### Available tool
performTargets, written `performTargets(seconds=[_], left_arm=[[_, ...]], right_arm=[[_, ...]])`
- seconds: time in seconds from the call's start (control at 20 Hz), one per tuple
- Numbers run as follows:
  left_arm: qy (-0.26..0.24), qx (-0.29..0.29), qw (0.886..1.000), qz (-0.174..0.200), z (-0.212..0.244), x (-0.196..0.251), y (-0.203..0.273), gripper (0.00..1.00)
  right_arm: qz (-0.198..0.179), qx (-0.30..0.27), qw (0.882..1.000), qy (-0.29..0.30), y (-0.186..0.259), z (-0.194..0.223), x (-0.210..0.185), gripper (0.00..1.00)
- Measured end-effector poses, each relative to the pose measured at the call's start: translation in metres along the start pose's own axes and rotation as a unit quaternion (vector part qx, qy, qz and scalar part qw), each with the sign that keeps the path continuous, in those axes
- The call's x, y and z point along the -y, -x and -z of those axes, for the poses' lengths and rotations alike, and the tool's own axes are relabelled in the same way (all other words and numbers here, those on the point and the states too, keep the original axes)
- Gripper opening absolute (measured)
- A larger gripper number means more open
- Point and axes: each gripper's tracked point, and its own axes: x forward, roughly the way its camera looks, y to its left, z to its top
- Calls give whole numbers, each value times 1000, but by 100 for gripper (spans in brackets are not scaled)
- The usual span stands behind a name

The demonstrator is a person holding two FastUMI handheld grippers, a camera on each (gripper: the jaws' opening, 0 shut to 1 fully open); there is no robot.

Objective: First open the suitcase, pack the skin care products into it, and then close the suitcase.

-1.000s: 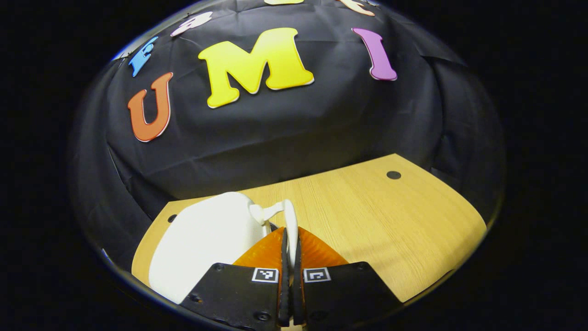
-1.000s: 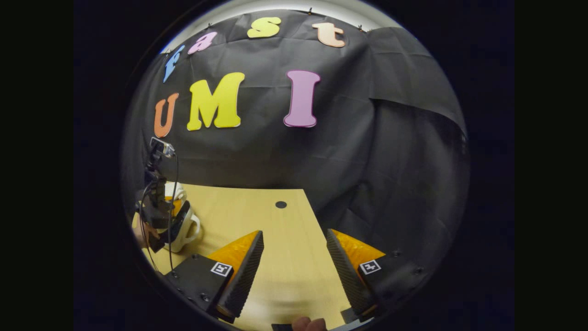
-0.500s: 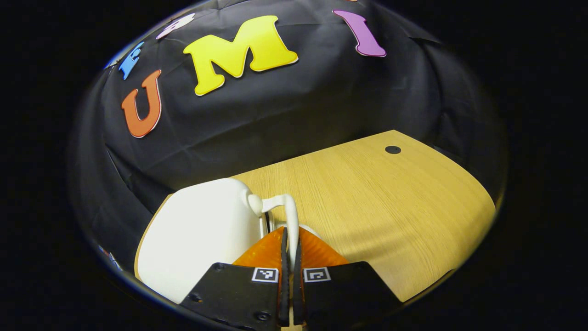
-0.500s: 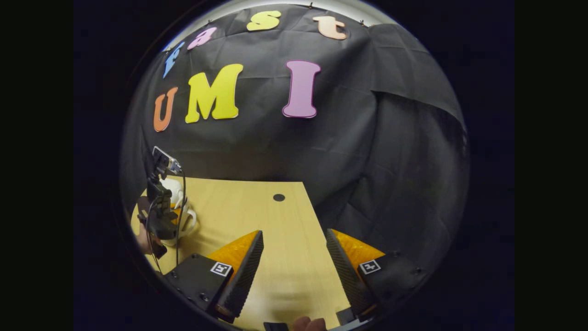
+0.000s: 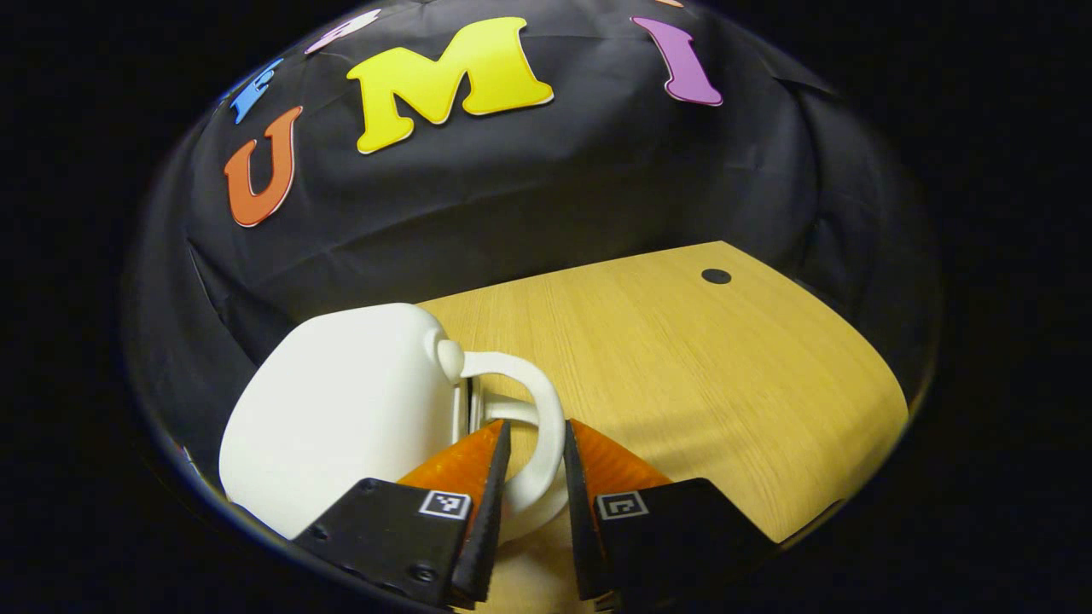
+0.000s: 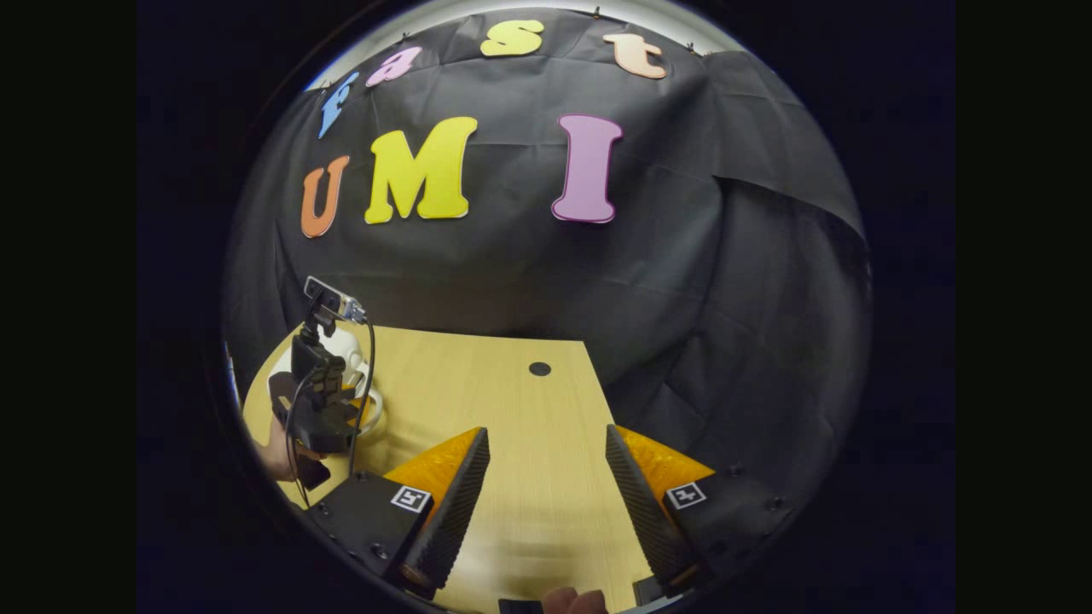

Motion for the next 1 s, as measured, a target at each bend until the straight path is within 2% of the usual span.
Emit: performTargets(seconds=[0.05, 0.1, 0.15, 0.2, 0.25, 0.4, 0.7, 1.0], left_arm=[[13, 6, 1000, 15, -2, 8, 4, 60], [26, 13, 999, 29, -5, 15, 9, 65], [39, 27, 998, 42, -11, 20, 20, 90], [53, 46, 996, 54, -22, 23, 32, 90], [63, 67, 994, 59, -35, 22, 44, 97], [83, 126, 987, 61, -77, 9, 84, 97], [93, 217, 971, 21, -142, -54, 160, 97], [108, 277, 955, 0, -197, -111, 211, 96]], right_arm=[[-2, 2, 1000, -1, 0, -2, -2, 81], [-6, 4, 1000, -1, 0, -5, -5, 81], [-12, 9, 1000, 0, -1, -9, -11, 81], [-19, 16, 1000, 3, -2, -15, -18, 80], [-26, 25, 999, 5, -2, -21, -25, 80], [-56, 46, 997, 5, -4, -39, -57, 81], [-107, 121, 987, 0, -2, -106, -123, 81], [-105, 196, 975, -27, 12, -170, -164, 81]])
